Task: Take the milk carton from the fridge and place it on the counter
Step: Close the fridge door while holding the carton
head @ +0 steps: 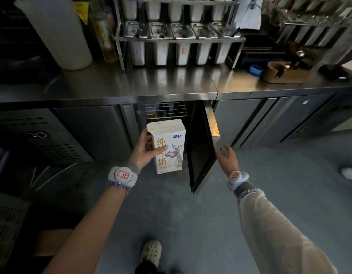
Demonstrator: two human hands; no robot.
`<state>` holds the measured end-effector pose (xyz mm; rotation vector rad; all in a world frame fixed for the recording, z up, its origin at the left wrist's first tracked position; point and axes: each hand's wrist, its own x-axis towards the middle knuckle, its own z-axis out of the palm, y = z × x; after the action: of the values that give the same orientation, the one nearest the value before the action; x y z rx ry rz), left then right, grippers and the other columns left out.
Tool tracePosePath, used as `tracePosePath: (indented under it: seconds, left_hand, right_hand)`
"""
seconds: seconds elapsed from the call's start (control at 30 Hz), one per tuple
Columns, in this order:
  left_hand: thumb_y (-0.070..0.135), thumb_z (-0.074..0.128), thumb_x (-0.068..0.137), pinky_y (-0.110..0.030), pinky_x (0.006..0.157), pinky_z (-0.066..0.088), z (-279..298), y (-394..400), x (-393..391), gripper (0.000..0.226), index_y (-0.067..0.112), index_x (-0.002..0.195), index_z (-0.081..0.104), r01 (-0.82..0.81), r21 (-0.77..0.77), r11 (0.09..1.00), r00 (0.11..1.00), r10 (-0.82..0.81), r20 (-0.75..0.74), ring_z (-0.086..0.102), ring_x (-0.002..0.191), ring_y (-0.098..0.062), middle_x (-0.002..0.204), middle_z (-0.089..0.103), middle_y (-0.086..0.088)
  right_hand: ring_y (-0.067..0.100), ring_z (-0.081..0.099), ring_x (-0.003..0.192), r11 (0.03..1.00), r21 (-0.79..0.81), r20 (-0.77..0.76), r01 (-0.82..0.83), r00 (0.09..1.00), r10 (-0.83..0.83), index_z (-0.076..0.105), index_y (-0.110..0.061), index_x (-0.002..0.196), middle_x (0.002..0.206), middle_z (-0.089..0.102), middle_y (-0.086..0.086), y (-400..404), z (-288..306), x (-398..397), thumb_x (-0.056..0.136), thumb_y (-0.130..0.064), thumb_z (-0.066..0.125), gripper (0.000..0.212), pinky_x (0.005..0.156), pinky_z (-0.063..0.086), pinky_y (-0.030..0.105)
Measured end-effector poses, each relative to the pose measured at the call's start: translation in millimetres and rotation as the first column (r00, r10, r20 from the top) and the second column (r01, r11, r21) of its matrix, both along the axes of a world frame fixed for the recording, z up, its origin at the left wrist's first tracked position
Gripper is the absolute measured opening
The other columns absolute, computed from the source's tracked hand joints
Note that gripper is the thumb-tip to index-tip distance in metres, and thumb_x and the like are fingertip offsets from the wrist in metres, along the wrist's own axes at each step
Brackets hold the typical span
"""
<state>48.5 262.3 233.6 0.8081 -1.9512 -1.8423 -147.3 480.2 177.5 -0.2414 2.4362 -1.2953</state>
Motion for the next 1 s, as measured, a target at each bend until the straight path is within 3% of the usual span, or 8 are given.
tracePosePath:
  seconds: [0.17,0.3,0.43,0.57,0.67,0.77,0.87,1.0]
  left_hand:
    - [0.014,0.079,0.075,-0.017,0.073,0.053,-5,-7,3,0.072,0.037,0.129,0.039,0.010,-0.014,1.000,1.000,-0.010,0.012,0.061,0.105,-0.006,0.116,0.064,0.002]
    - [0.013,0.080,0.075,-0.013,0.069,0.054,-8,-11,5,0.071,0.036,0.129,0.039,0.019,-0.012,1.000,1.000,-0.019,0.021,0.061,0.101,-0.001,0.112,0.064,0.006]
    - [0.014,0.080,0.074,-0.007,0.063,0.052,-3,-16,8,0.068,0.038,0.124,0.041,0.025,-0.011,1.000,0.999,-0.025,0.035,0.062,0.093,0.007,0.109,0.064,0.011]
    - [0.015,0.080,0.075,-0.008,0.063,0.052,3,-27,13,0.068,0.034,0.126,0.041,0.033,-0.027,0.999,0.998,-0.032,0.045,0.060,0.098,0.001,0.114,0.064,0.003]
    - [0.014,0.080,0.075,-0.015,0.072,0.054,6,-37,19,0.071,0.030,0.131,0.040,0.029,-0.018,0.999,0.999,-0.028,0.042,0.061,0.103,-0.008,0.120,0.063,-0.002]
    - [0.014,0.080,0.075,-0.026,0.085,0.053,2,-58,28,0.074,0.027,0.135,0.040,0.007,-0.020,1.000,0.999,-0.006,0.040,0.060,0.107,-0.009,0.122,0.062,-0.001]
    - [0.013,0.080,0.075,-0.019,0.082,0.052,1,-69,33,0.075,0.026,0.136,0.039,0.004,-0.027,1.000,0.999,-0.003,0.039,0.060,0.108,-0.010,0.122,0.061,0.001]
    - [0.014,0.080,0.075,-0.011,0.072,0.053,-12,-95,39,0.072,0.028,0.132,0.040,0.008,-0.040,0.999,0.999,-0.006,0.041,0.059,0.105,-0.001,0.118,0.062,0.007]
  right_hand:
    - [0.015,0.047,0.109,0.997,0.072,0.089,-0.008,0.996,0.001,0.041,-0.008,0.148,0.115,0.047,0.000,0,-17,2,0.096,-0.021,0.055,0.055,0.098,0.037,0.031]
    - [0.032,0.048,0.134,0.997,0.059,0.125,0.045,0.991,-0.052,0.039,-0.004,0.148,0.146,0.050,0.014,-13,-16,11,0.093,-0.014,0.054,0.058,0.113,0.039,0.044]
    - [0.026,0.048,0.130,0.999,0.019,0.149,0.043,0.988,-0.046,0.038,0.001,0.148,0.138,0.051,0.013,-35,-10,31,0.098,-0.011,0.044,0.051,0.110,0.037,0.037]
    - [0.024,0.039,0.141,0.991,-0.096,0.215,0.097,0.974,-0.074,0.043,-0.001,0.143,0.149,0.044,0.012,-68,-6,52,0.105,-0.010,0.031,0.042,0.121,0.025,0.037]
    - [0.012,0.042,0.119,0.984,-0.166,0.289,0.062,0.957,-0.012,0.050,-0.014,0.120,0.126,0.048,0.004,-98,-6,59,0.107,-0.013,0.028,0.025,0.110,0.033,0.029]
    - [0.015,0.052,0.102,0.948,-0.292,0.417,0.125,0.909,0.009,0.057,-0.020,0.108,0.107,0.055,0.001,-136,-8,66,0.106,-0.030,0.031,0.027,0.090,0.038,0.028]
    - [0.018,0.054,0.128,0.914,-0.368,0.543,0.173,0.838,0.060,0.044,-0.017,0.144,0.136,0.056,0.001,-161,-4,68,0.106,-0.045,0.022,0.052,0.102,0.033,0.033]
    - [0.024,0.045,0.141,0.880,-0.426,0.613,0.211,0.783,0.109,0.032,-0.013,0.152,0.155,0.044,0.007,-205,-6,65,0.105,-0.051,0.019,0.062,0.120,0.028,0.042]
